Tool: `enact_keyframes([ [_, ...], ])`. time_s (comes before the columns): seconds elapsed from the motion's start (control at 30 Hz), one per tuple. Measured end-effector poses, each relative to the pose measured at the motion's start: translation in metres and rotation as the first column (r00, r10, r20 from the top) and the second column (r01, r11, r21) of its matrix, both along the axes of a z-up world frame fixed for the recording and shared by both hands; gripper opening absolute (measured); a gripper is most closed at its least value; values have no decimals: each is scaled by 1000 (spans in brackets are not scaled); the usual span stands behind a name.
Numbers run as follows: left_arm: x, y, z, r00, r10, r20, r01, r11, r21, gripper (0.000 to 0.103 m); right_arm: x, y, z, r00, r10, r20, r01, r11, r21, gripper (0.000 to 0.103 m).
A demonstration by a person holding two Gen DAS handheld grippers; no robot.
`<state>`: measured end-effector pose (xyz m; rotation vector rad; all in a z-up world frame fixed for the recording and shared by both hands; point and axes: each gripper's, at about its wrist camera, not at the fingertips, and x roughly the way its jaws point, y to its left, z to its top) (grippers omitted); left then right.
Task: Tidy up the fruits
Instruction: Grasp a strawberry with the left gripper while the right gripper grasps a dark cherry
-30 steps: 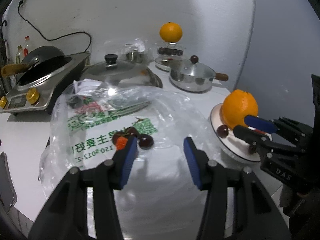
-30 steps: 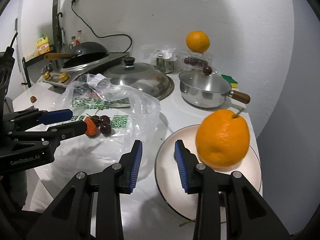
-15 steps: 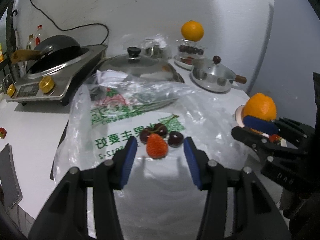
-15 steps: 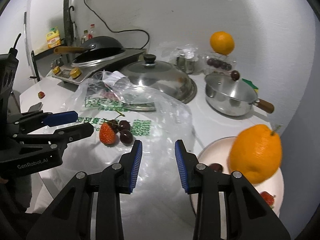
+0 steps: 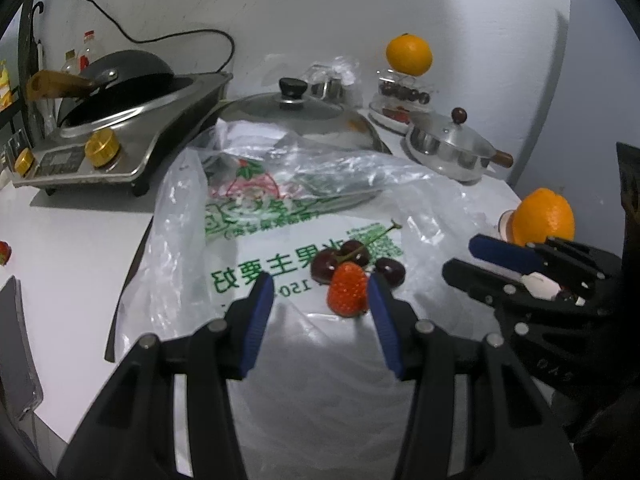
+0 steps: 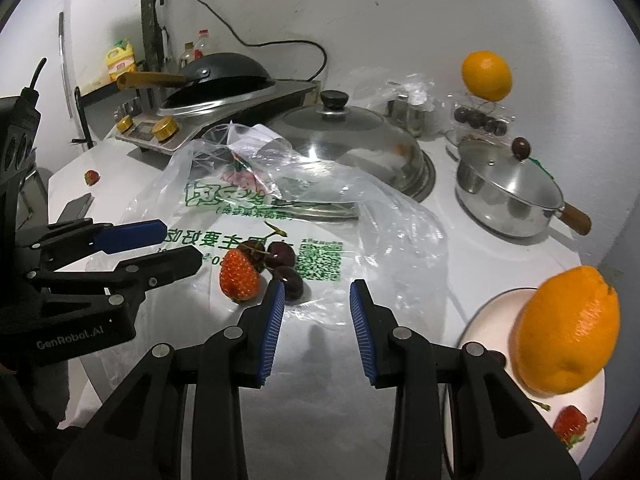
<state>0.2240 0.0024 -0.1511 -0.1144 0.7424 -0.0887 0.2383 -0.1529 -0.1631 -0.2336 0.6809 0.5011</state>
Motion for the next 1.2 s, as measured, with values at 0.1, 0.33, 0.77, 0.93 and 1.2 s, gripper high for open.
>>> enact_keyframes([
  [0.1, 2, 4, -2, 1000, 5, -5, -5, 1000, -5, 50, 4, 6, -4, 1000, 8, -10, -8, 1000, -3, 36],
  [0.33, 9, 17, -4, 999, 32, -11, -32, 999, -16, 50, 13, 17, -12, 999, 28, -33, -28, 1000, -10, 36],
  [0.77, 15, 24, -12, 999, 32, -24, -32, 999, -28, 50, 28, 31, -28, 996, 45, -78, -47, 999, -18, 36],
  [0.93, 17, 24, -14, 999, 32, -32, -33, 999, -33, 50, 31, 32, -32, 995, 49, -83, -50, 999, -13, 36],
  [1.2, 17, 21, -12, 1000, 17, -26, -19, 998, -57, 70, 38, 26, -35, 994, 40, -104, -39, 999, 4, 36],
])
